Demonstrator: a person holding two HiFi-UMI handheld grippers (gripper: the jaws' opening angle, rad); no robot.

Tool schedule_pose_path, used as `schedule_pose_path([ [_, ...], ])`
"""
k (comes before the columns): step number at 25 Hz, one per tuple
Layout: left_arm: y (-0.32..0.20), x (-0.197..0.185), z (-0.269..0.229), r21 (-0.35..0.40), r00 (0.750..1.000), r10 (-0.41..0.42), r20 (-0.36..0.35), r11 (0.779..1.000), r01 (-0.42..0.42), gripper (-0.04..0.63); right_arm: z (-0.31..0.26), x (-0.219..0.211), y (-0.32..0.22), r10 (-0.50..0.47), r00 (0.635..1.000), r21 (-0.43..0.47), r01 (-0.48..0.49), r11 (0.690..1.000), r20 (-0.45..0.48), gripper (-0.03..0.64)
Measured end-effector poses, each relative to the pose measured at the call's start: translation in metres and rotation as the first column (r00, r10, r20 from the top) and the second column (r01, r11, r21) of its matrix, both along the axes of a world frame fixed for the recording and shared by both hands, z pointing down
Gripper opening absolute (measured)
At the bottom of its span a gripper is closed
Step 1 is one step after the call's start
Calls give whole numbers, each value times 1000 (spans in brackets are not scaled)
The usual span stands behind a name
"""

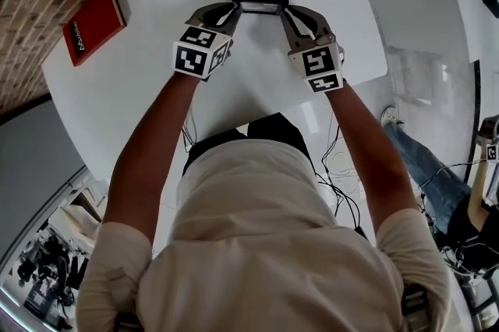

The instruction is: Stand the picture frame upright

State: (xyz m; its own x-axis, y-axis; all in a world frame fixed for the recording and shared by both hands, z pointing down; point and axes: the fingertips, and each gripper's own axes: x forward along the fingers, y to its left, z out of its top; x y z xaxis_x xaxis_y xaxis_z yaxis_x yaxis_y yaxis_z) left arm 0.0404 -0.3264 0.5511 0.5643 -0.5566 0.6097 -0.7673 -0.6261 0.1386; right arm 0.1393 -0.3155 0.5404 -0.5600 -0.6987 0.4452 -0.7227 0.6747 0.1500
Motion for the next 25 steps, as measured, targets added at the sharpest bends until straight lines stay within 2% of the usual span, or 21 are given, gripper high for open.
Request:
schedule_pose_path([
  [13, -6, -8, 4, -19, 1000, -18, -9, 1000, 18, 67, 5, 1, 0, 25, 1000, -27, -25, 999, 14, 38],
  [25, 1, -12, -1, -20, 1000, -3, -21, 1000, 3, 71, 3, 6, 10, 63, 998, -41, -63, 997, 2, 38],
])
